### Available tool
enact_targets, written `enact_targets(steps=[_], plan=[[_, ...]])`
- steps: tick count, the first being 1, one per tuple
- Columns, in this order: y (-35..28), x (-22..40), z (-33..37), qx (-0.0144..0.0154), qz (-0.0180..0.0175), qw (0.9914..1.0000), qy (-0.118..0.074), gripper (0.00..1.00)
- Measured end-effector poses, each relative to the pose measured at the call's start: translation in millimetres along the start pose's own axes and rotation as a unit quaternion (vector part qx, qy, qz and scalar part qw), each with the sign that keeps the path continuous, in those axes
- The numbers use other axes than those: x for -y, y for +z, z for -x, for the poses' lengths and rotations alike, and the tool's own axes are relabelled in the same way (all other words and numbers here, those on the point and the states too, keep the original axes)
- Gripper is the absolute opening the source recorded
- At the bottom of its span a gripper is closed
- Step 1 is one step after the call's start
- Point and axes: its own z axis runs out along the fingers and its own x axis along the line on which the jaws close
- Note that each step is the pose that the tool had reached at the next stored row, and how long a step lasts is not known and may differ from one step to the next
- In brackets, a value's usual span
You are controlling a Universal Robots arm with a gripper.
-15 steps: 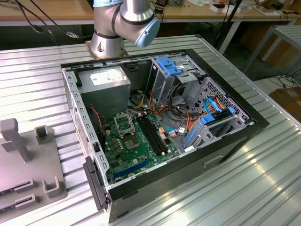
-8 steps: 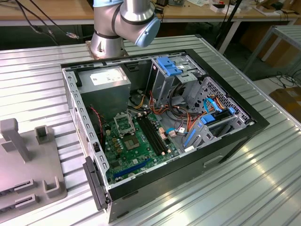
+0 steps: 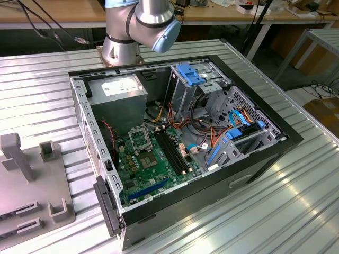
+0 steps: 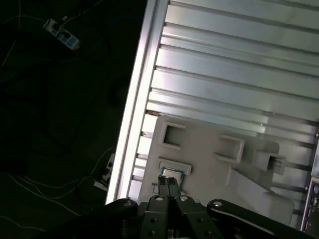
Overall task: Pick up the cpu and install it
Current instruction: 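Pick up the cpu and move it towards the insertion slot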
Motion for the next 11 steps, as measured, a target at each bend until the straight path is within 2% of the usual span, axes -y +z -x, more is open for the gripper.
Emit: enact_targets(steps=[3, 6, 10, 11], plan=[[0.2, 0.0, 0.0, -0.0016, -0.0013, 0.99959, -0.028, 0.11], [0.3, 0.0, 0.0, -0.0036, -0.0029, 0.99800, -0.063, 0.11], [0.3, 0.0, 0.0, -0.0054, -0.0046, 0.99508, -0.099, 0.11], [0.3, 0.0, 0.0, -0.0062, -0.0053, 0.99339, -0.114, 0.11]])
